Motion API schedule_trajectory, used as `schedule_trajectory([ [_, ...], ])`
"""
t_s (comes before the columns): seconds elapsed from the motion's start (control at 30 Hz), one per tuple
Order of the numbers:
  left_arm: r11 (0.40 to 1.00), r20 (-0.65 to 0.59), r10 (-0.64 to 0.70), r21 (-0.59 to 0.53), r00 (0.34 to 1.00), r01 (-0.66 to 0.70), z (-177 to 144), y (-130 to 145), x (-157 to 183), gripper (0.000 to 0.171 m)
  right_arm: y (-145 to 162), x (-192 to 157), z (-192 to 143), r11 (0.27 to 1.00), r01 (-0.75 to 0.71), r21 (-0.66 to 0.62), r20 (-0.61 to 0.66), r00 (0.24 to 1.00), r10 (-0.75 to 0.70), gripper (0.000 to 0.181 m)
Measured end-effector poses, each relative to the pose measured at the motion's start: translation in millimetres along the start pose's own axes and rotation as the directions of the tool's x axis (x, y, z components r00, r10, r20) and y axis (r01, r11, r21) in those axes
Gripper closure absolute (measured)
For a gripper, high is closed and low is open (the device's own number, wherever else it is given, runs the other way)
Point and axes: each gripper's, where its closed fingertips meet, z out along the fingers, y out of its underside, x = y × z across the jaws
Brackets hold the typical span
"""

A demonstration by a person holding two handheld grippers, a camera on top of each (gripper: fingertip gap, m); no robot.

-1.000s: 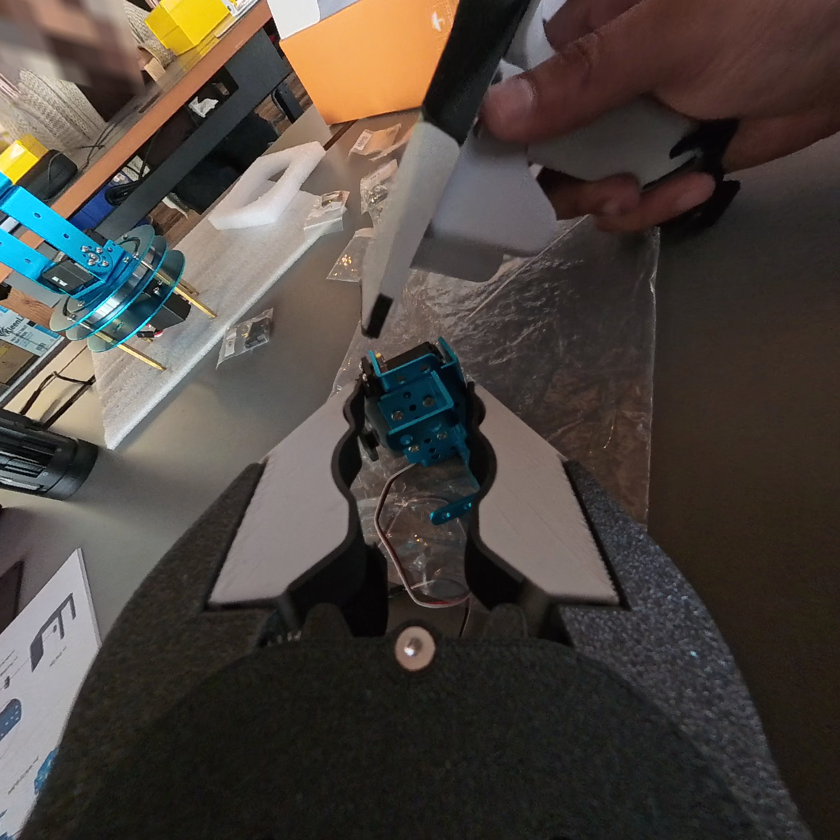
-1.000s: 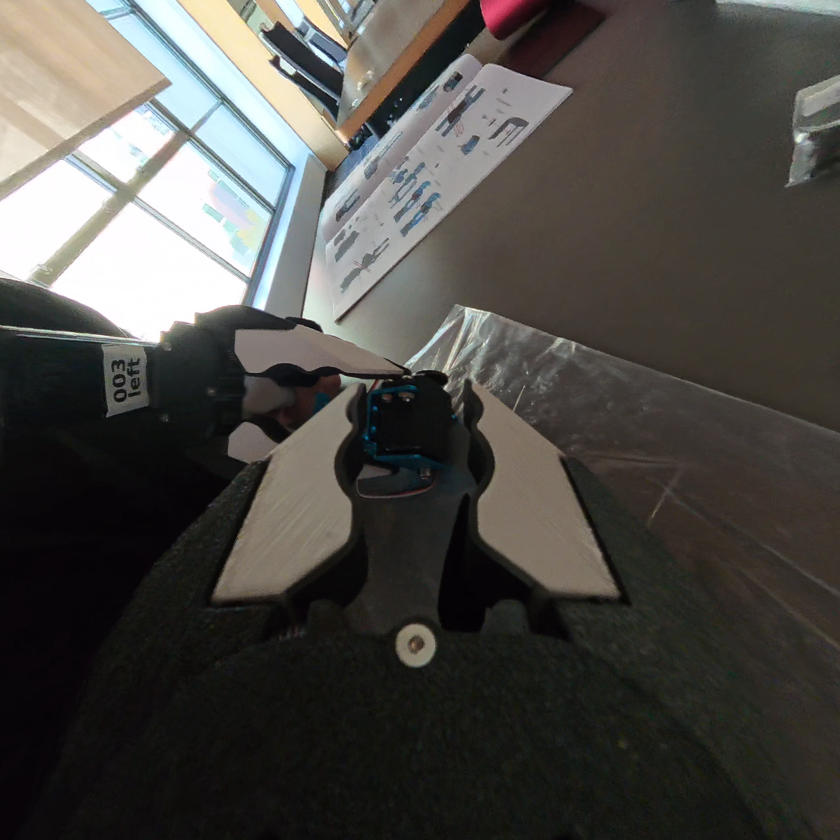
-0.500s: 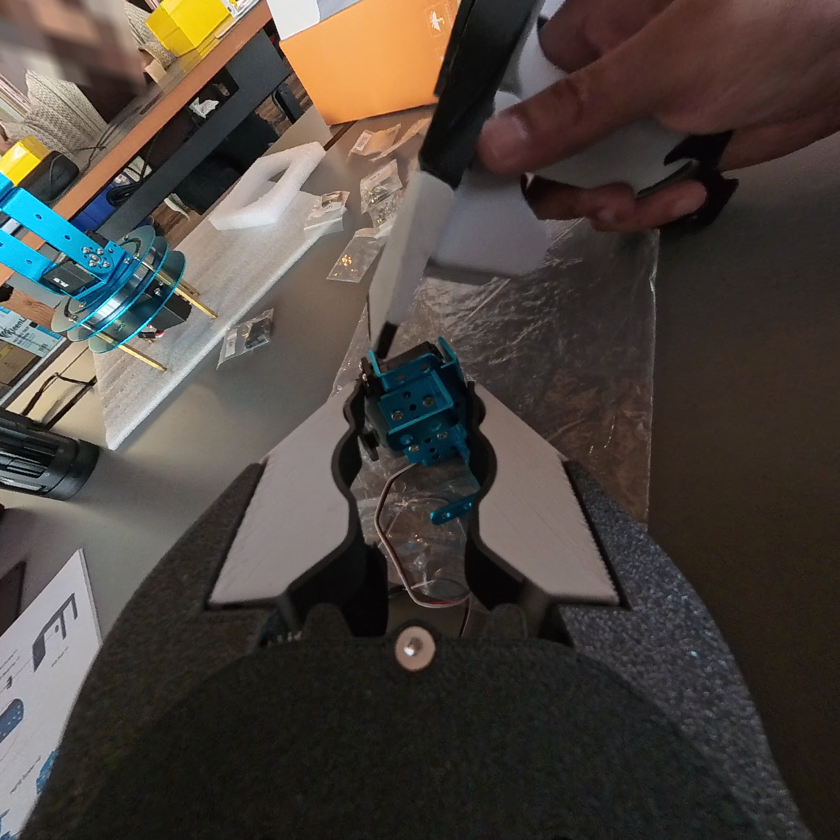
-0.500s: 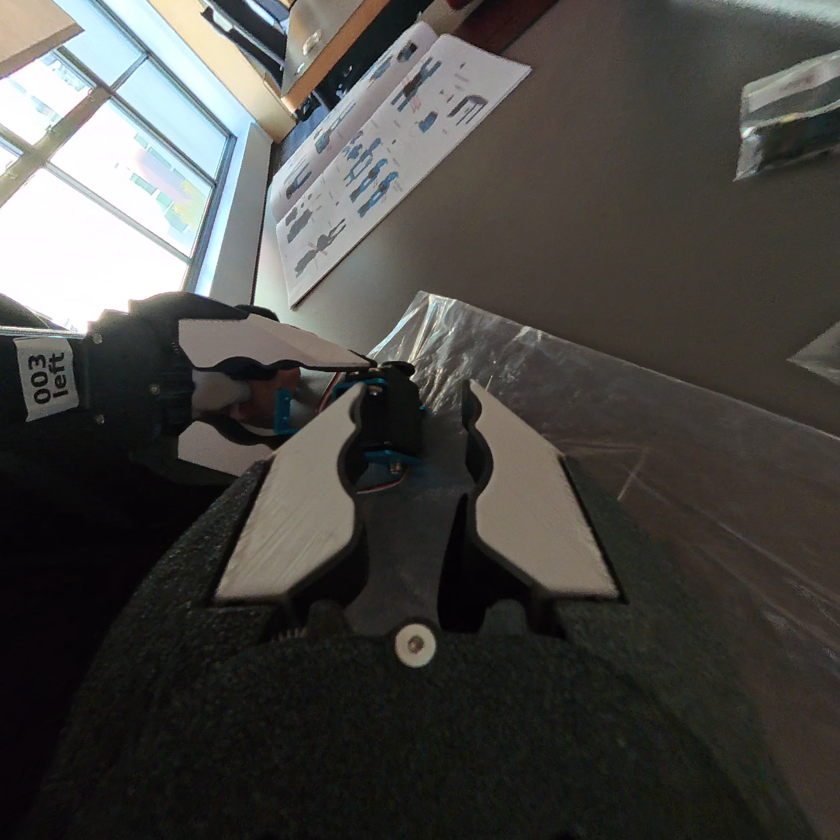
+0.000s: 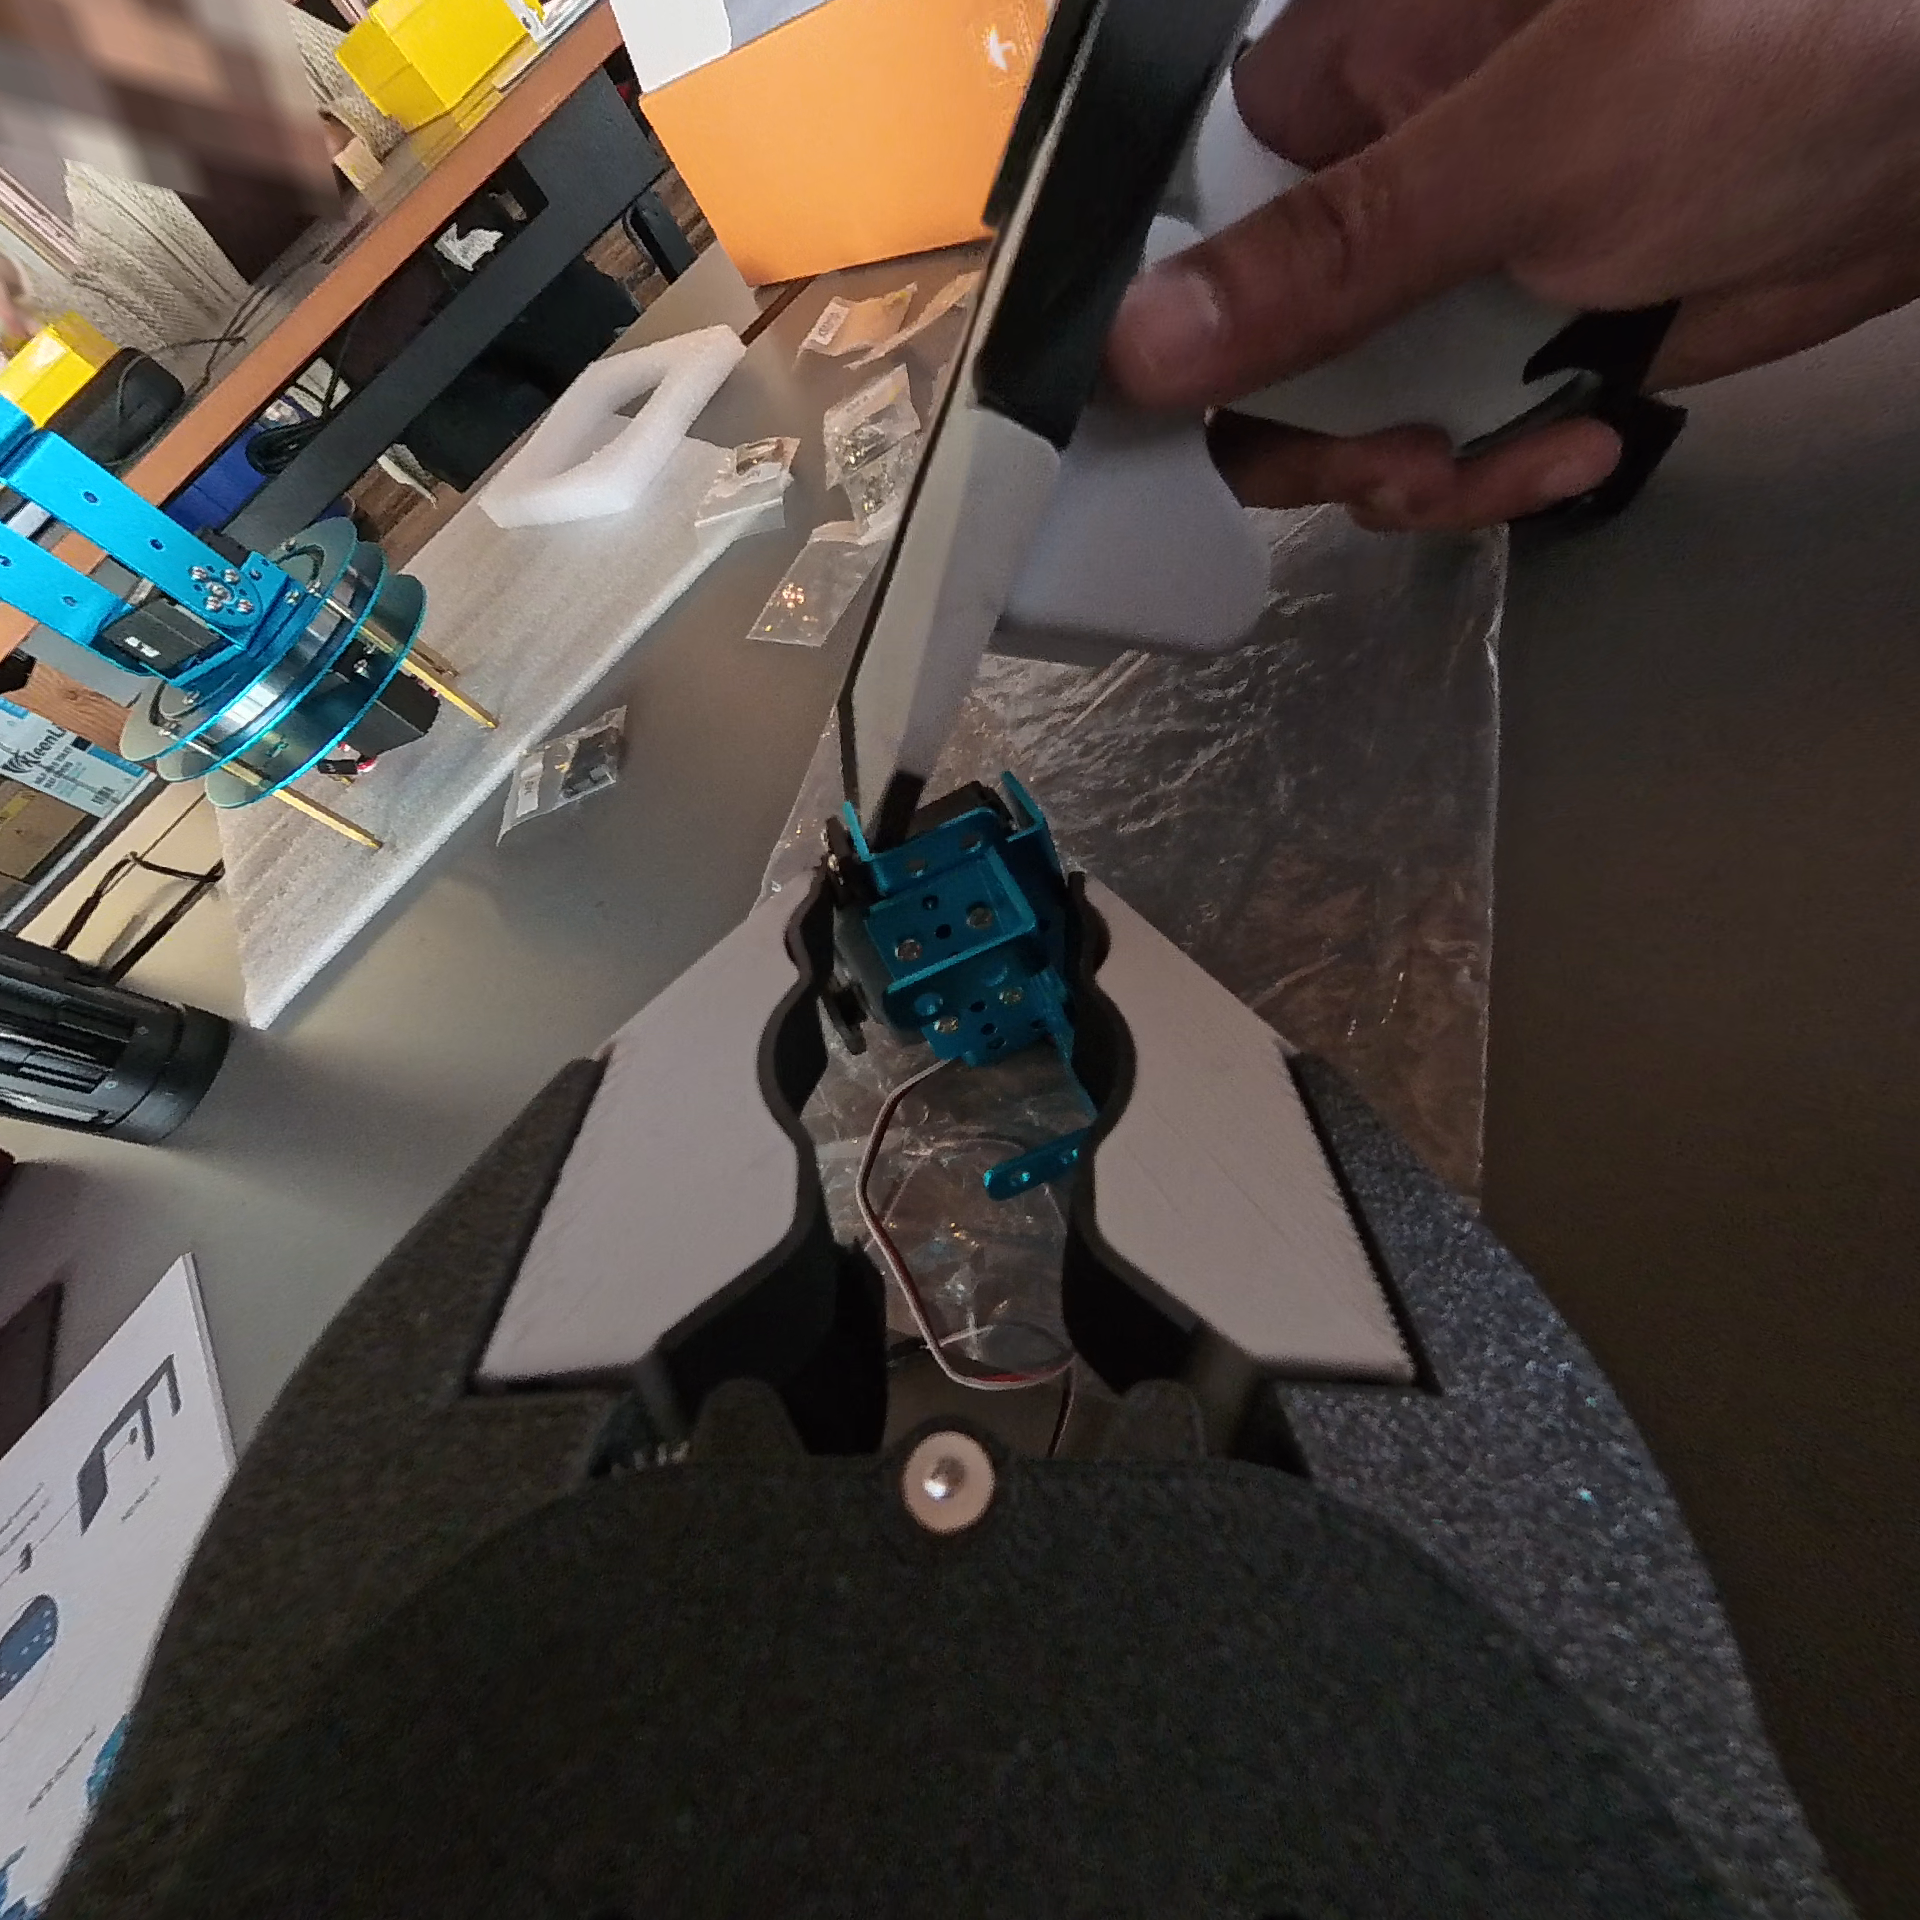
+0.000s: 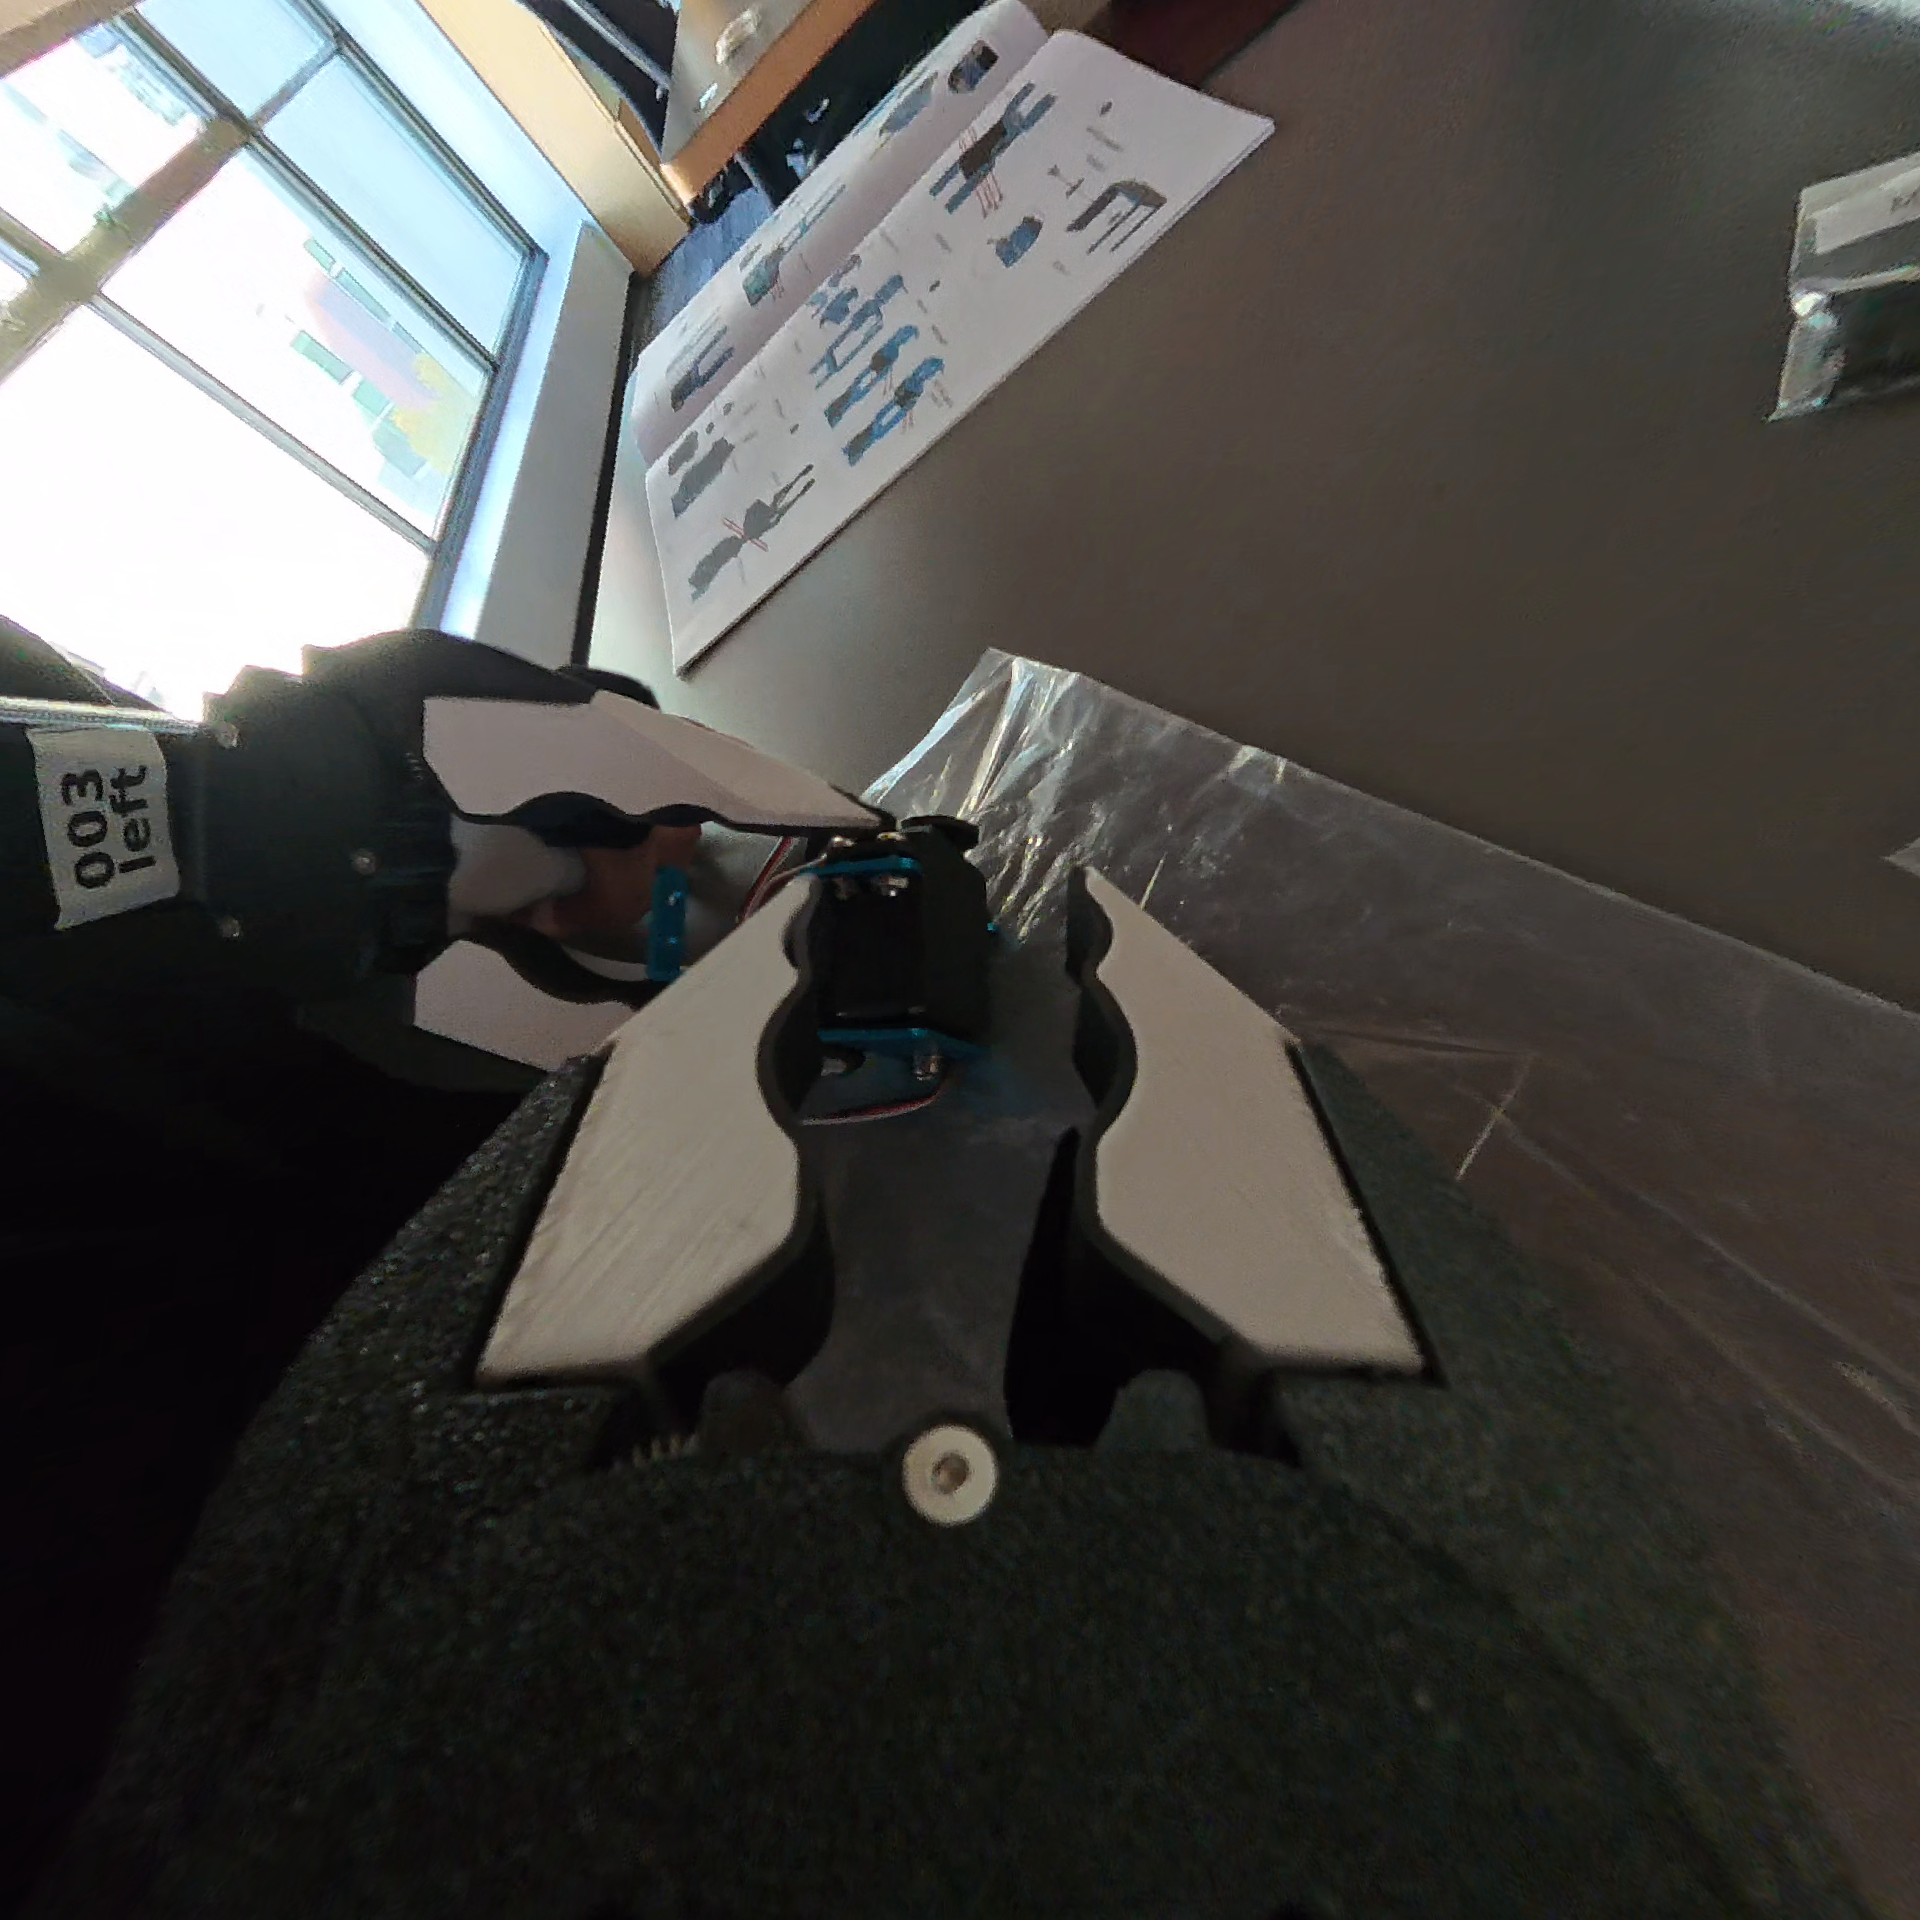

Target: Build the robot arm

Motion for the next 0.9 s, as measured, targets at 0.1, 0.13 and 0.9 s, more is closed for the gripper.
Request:
schedule_trajectory([
  [0.1, 1.000, 0.000, 0.003, 0.001, 1.000, -0.003, 0, 0, 0, 0.127, -4, 9, -7, 0.999, -0.013, 0.031, -0.037, 0.999, 0.014, 0.142],
  [0.13, 1.000, 0.001, 0.004, 0.001, 1.000, -0.004, 0, 0, 0, 0.127, -6, 5, -9, 0.999, -0.008, 0.043, -0.017, 1.000, 0.008, 0.140],
  [0.9, 1.000, 0.003, 0.009, 0.002, 1.000, -0.009, 0, 0, 1, 0.127, -2, 0, -2, 0.999, 0.031, 0.006, -0.018, 0.999, -0.031, 0.138],
])
